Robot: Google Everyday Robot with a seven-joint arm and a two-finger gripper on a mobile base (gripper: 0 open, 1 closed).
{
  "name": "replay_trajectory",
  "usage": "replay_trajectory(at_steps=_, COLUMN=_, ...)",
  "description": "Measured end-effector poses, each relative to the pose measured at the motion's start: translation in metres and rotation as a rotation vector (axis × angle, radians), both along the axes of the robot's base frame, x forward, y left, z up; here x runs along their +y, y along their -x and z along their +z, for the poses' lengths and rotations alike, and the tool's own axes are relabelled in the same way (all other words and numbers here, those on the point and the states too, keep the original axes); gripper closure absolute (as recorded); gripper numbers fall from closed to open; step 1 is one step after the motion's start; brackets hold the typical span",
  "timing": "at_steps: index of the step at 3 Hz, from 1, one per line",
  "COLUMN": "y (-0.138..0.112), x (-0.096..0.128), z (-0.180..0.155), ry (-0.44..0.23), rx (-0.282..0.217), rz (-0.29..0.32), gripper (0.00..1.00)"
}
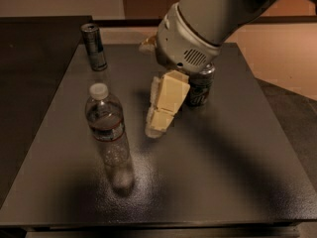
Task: Move water bottle near redbull can
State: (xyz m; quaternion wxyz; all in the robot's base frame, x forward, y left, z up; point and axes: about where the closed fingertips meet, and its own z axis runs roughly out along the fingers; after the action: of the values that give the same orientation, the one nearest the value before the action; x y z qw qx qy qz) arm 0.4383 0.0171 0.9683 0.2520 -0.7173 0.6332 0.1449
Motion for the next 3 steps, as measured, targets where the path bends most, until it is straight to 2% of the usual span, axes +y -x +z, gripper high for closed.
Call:
replay_trajectory(at_steps=1, y=0.02, x=0.032, z=-0.007, ry=-0.015, rx=0.039, rz=0.094, gripper=0.0)
replay_trajectory(at_steps=2, y=0.036, x=0.054, z=-0.014, ry=-0.032, rx=0.087, rz=0.164, gripper=0.0)
replay_trajectory(at_steps=3, y=0.046, x=0.065, z=-0.025, ry=-0.037, rx=0.127, rz=0.2, gripper=0.18)
